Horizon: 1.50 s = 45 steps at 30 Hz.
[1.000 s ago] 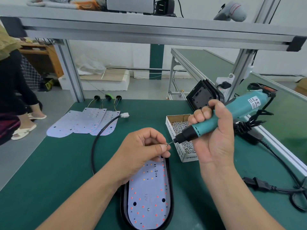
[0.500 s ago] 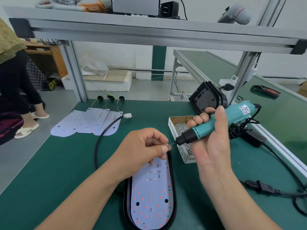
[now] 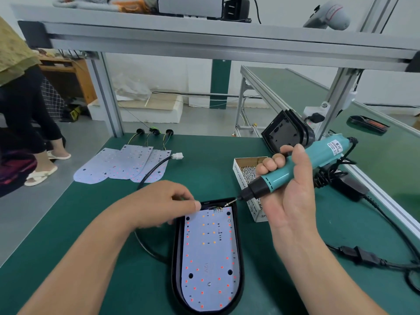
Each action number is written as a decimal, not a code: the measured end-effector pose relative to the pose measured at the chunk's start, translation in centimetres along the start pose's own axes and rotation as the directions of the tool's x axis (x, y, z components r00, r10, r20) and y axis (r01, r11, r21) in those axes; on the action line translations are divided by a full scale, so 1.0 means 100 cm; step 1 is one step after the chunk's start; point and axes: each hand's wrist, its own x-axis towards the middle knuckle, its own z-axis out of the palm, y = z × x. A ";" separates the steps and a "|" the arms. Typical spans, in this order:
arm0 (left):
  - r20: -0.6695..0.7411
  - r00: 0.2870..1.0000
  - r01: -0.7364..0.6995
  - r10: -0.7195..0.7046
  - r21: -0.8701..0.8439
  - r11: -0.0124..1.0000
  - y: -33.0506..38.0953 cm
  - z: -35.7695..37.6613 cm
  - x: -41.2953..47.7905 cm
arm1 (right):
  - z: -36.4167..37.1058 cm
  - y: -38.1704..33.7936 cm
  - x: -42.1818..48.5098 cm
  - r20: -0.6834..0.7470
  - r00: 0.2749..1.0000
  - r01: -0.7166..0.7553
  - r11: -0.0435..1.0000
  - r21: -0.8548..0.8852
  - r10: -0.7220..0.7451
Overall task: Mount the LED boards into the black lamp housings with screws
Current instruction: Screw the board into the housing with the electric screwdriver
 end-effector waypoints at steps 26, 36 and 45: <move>0.117 0.992 0.030 0.044 -0.564 0.825 0.035 0.058 0.003 | 0.004 0.003 -0.001 0.177 0.982 0.114 0.958 -0.264 -0.068; 0.064 0.996 -0.020 0.068 -0.563 0.826 0.039 0.060 0.004 | 0.008 0.007 -0.011 0.316 0.947 0.175 0.925 -0.337 -0.064; 0.047 0.997 -0.025 0.058 -0.518 0.855 0.040 0.058 0.003 | 0.009 0.006 -0.015 0.339 0.936 0.230 0.895 -0.383 -0.096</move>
